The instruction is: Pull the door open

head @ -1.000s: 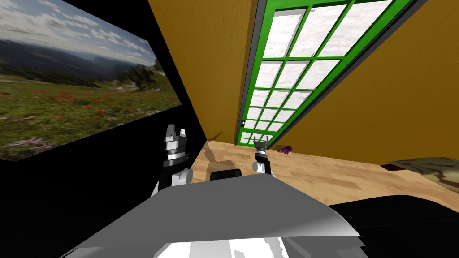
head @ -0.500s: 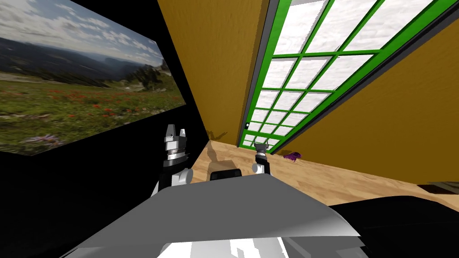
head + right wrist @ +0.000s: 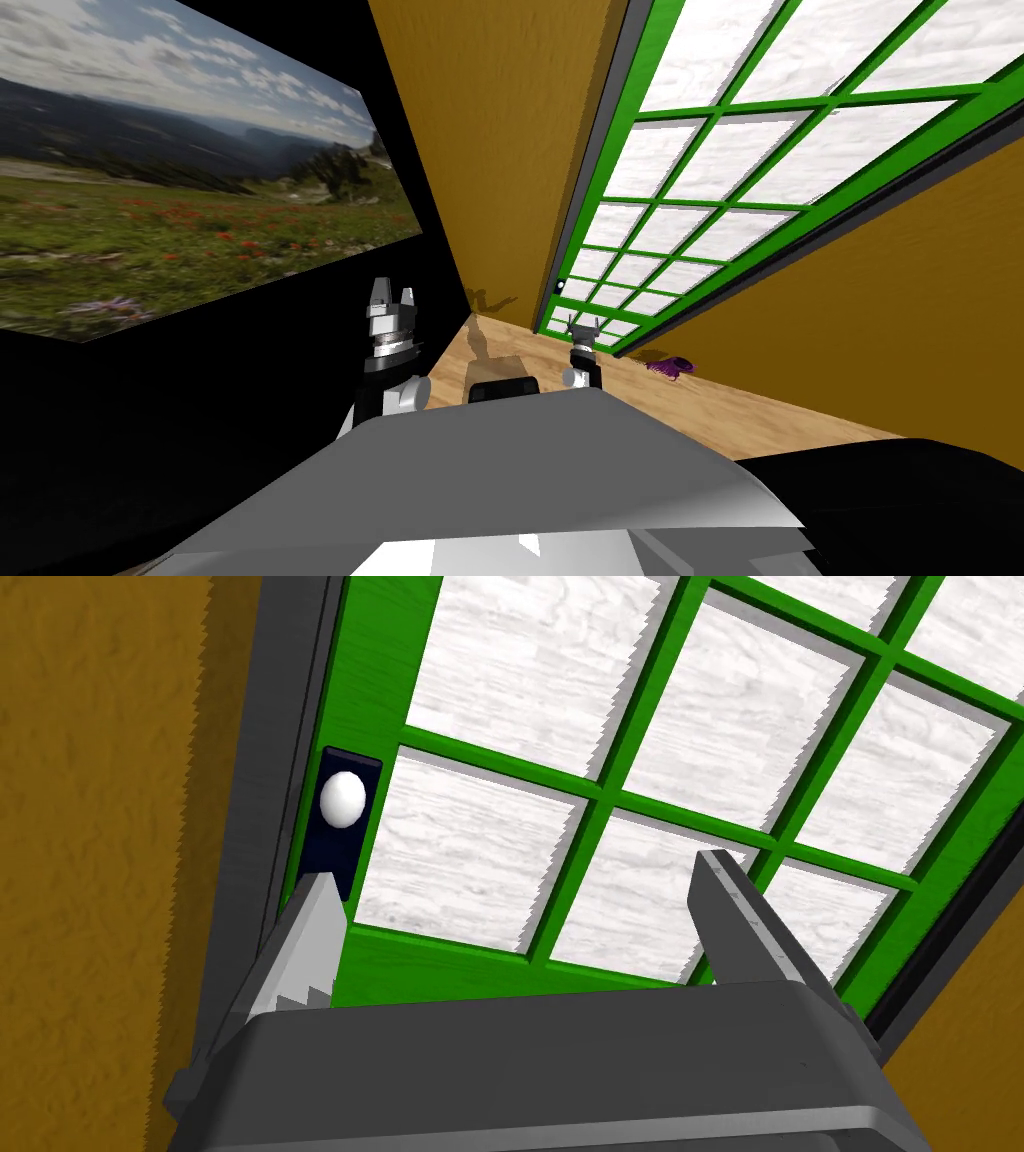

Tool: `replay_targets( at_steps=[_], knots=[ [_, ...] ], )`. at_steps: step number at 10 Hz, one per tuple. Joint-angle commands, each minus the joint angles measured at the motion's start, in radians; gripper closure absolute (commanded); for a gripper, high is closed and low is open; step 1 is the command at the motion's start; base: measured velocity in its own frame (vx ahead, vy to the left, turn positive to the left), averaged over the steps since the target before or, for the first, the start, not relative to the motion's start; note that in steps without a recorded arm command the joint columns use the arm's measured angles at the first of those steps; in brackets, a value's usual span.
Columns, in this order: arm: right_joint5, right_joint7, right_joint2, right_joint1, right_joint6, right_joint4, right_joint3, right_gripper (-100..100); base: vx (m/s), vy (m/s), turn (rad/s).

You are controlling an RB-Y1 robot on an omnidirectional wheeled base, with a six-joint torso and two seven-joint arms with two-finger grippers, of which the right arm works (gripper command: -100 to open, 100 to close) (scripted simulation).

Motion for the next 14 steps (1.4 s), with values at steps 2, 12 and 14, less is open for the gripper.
replay_targets(
  at_steps=[2, 12, 14],
  knots=[
    [-0.032, -0.043, 0.001, -0.008, -0.019, 0.048, 0.004, -100, 0.084, -0.041, 0.143],
    [-0.162, -0.227, -0.01, -0.043, -0.098, 0.257, 0.017, -100, 0.094, -0.054, 0.147],
    [-0.188, -0.264, -0.012, -0.051, -0.114, 0.299, 0.02, -100, 0.111, -0.068, 0.147]
  ],
)
